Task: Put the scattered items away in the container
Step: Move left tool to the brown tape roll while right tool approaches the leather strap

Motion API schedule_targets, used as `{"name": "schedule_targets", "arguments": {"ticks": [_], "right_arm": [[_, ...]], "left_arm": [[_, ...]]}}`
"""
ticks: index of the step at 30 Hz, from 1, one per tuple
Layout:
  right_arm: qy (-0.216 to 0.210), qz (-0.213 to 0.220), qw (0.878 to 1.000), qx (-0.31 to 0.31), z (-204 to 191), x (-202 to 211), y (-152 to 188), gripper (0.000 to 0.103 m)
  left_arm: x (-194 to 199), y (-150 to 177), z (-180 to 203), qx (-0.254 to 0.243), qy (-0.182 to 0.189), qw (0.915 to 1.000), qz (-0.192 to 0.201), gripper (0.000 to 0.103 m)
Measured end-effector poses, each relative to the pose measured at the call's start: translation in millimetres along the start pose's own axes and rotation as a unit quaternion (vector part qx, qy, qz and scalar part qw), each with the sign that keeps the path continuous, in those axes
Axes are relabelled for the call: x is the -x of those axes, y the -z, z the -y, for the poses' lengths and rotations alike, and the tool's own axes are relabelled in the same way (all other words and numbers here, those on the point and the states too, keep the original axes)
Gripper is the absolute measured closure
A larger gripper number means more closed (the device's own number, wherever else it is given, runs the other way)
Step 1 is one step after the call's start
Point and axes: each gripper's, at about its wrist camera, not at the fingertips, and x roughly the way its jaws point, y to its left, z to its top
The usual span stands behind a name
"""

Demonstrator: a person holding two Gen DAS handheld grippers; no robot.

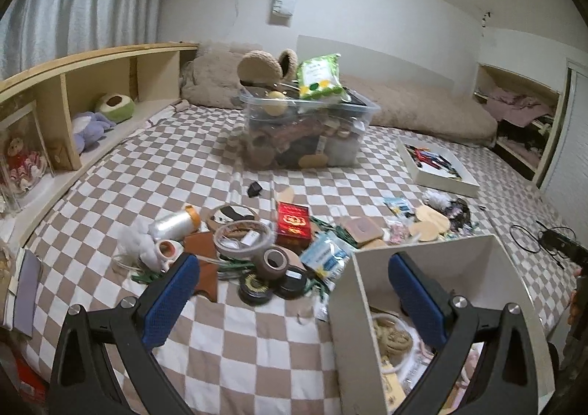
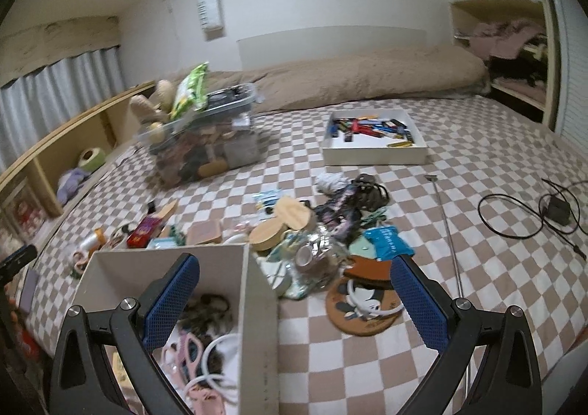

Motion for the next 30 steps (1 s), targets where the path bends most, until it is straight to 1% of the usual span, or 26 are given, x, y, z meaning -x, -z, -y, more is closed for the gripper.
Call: {"name": "schedule_targets", "arguments": {"ticks": [8, 14, 17, 25, 30], "right_arm": [[0.031, 0.005, 0.999, -0.034, 26.2, -16.7, -10.1, 0.000], [0.042, 0.002, 0.997, -0.062, 45.3, -37.0, -14.4, 0.000], [0.053, 0.000, 0.996, -0.076, 54.3, -50.0, -16.1, 0.000], [0.062, -0.029, 0.991, -0.119, 82.3, -89.6, -14.1, 0.000], [0.072, -0.041, 0.988, -0.129, 94.8, -108.4, -6.1, 0.000]], "left_arm": [[-24.8, -9.0, -8.0, 0.008, -0.010, 0.9999, 0.001, 0.000], [-57.2, -11.1, -10.7, 0.011, -0.013, 0.9996, -0.020, 0.000], [-74.1, -10.6, -17.1, 0.024, -0.021, 0.9991, -0.028, 0.000], [-112.0, -7.1, -29.7, 0.049, -0.033, 0.9973, -0.043, 0.000], [-130.4, 2.3, -35.8, 0.063, -0.034, 0.9958, -0.057, 0.000]]}}
